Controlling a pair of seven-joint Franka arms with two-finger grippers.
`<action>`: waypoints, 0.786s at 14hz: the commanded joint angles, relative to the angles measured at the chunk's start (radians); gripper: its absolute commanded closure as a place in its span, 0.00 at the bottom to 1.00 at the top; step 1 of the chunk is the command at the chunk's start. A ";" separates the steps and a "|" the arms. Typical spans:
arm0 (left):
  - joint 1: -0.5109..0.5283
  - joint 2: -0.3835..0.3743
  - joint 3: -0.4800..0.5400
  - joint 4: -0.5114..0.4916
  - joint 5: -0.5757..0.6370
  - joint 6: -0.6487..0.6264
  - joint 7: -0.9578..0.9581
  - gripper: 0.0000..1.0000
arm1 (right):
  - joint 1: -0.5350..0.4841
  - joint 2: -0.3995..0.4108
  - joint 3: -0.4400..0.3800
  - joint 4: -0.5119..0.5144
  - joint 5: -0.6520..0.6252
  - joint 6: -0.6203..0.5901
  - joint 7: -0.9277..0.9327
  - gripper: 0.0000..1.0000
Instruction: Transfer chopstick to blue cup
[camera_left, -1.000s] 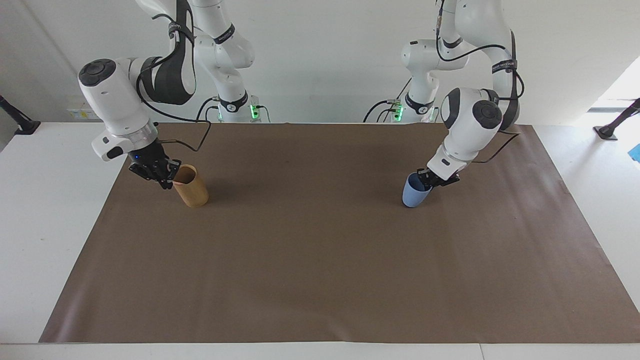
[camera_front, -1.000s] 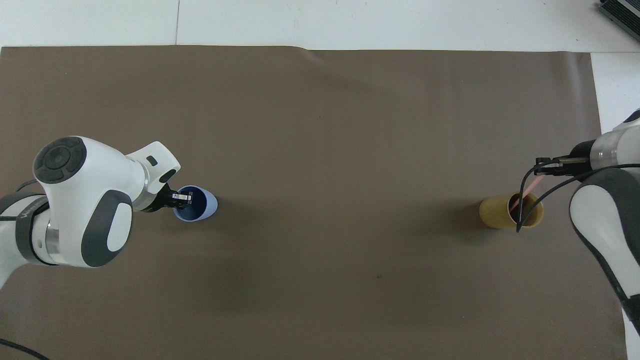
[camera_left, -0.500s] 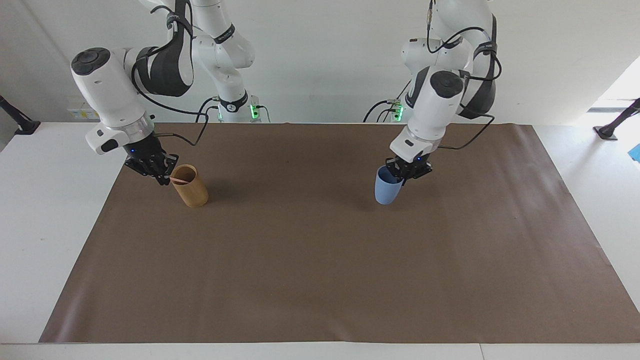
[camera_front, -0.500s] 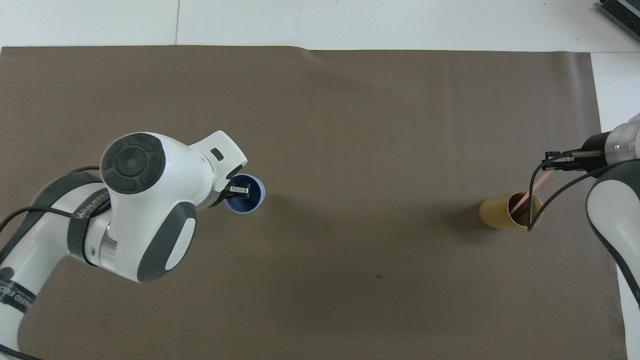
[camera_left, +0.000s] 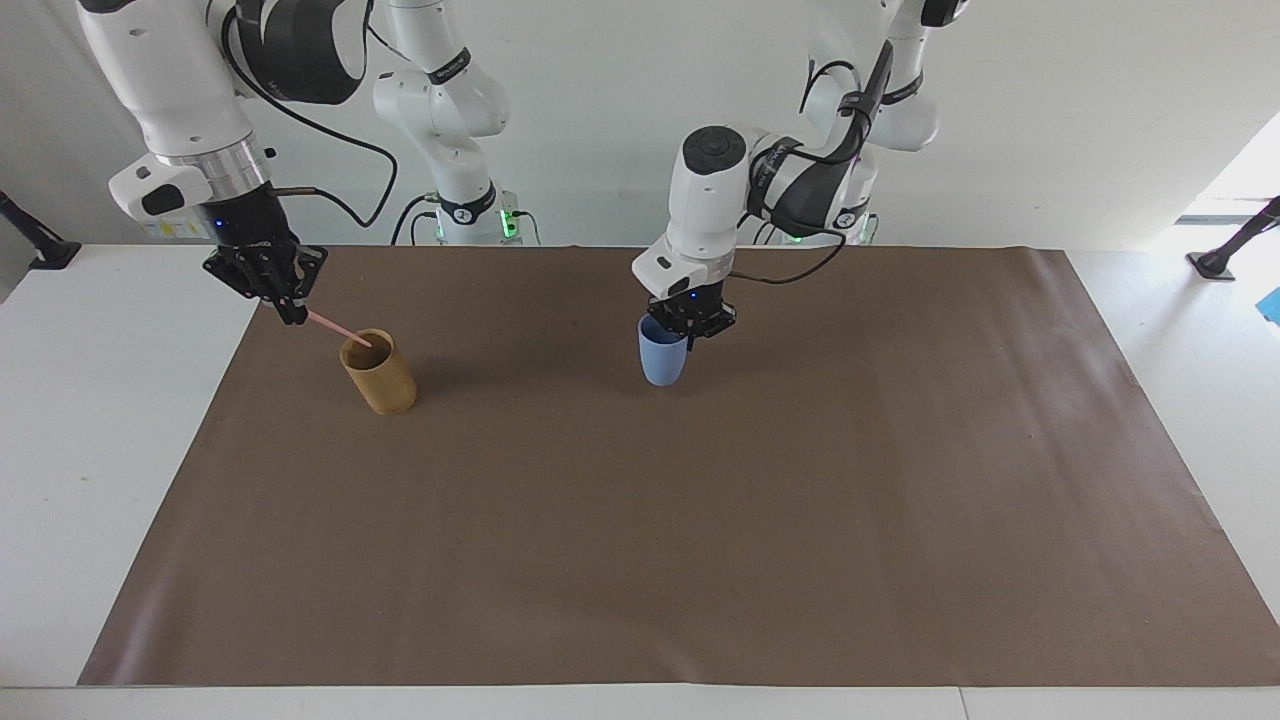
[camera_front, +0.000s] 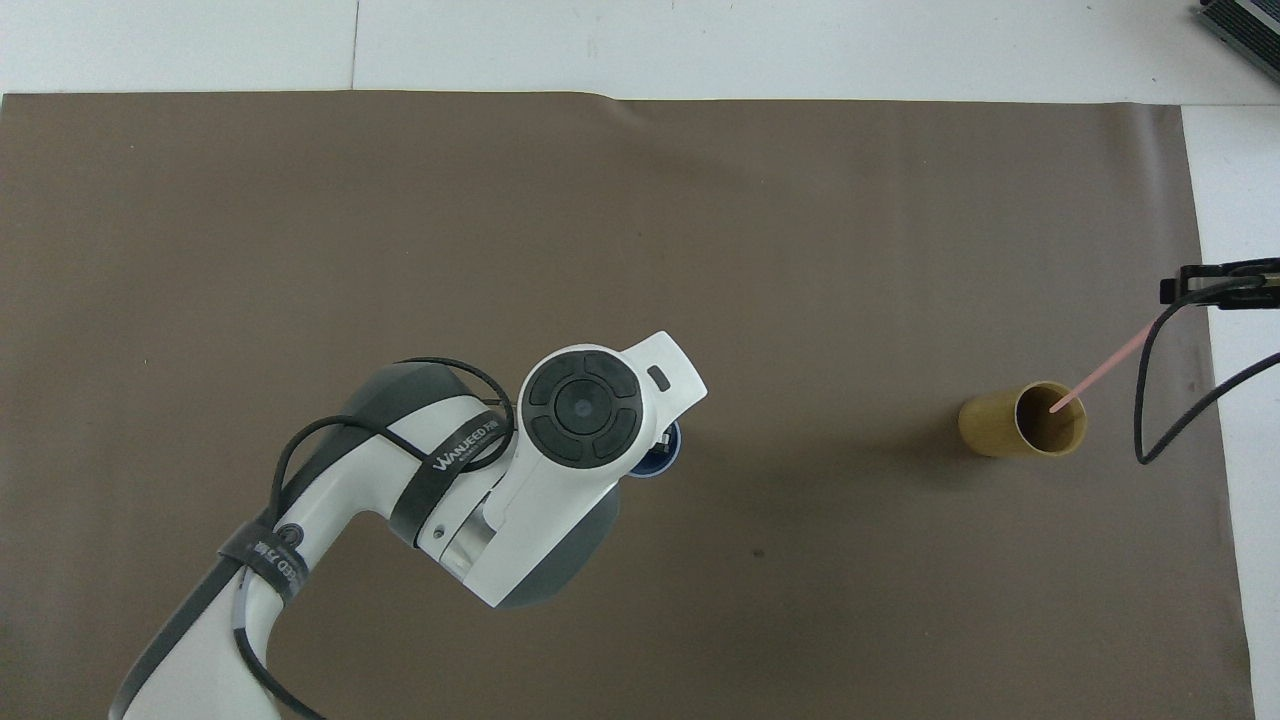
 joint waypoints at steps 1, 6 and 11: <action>-0.018 0.060 0.019 0.061 0.035 -0.026 -0.012 1.00 | -0.005 -0.005 0.000 0.033 0.016 -0.016 0.063 1.00; -0.047 0.099 0.016 0.068 0.057 -0.011 -0.012 1.00 | 0.100 -0.017 0.009 0.029 0.005 -0.013 0.420 1.00; -0.047 0.108 0.016 0.059 0.044 0.011 -0.012 1.00 | 0.197 -0.032 0.011 0.018 0.005 -0.019 0.820 1.00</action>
